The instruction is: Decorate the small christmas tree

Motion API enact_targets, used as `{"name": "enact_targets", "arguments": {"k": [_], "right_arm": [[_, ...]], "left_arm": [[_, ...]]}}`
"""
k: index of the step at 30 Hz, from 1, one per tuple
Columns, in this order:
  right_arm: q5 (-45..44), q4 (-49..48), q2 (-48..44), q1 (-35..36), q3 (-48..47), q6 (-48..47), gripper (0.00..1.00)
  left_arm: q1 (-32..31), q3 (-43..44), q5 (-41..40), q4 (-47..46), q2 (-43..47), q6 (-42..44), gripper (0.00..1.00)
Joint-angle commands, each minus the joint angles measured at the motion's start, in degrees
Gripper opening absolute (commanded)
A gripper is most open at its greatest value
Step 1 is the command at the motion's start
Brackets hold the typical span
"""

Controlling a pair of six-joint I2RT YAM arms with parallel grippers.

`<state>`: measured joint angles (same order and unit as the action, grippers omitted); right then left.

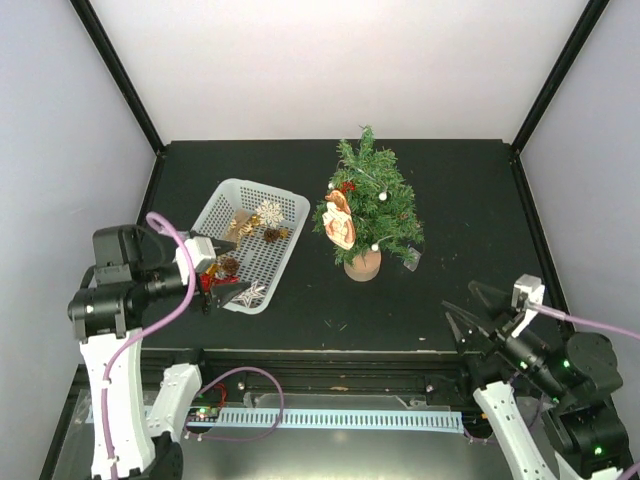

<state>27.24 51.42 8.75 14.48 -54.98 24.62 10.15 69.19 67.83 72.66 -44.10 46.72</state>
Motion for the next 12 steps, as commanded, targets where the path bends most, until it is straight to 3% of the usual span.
{"name": "enact_targets", "arguments": {"k": [1,12], "right_arm": [[-1.13,4.33,-3.51,0.42,0.14,1.67,1.00],[-3.54,9.38,-5.17,0.28,-1.45,1.08,1.00]], "left_arm": [[-0.01,-1.06,2.70,4.11,4.08,-0.15,0.84],[-0.04,-2.36,2.21,5.03,8.80,-3.23,0.85]]}}
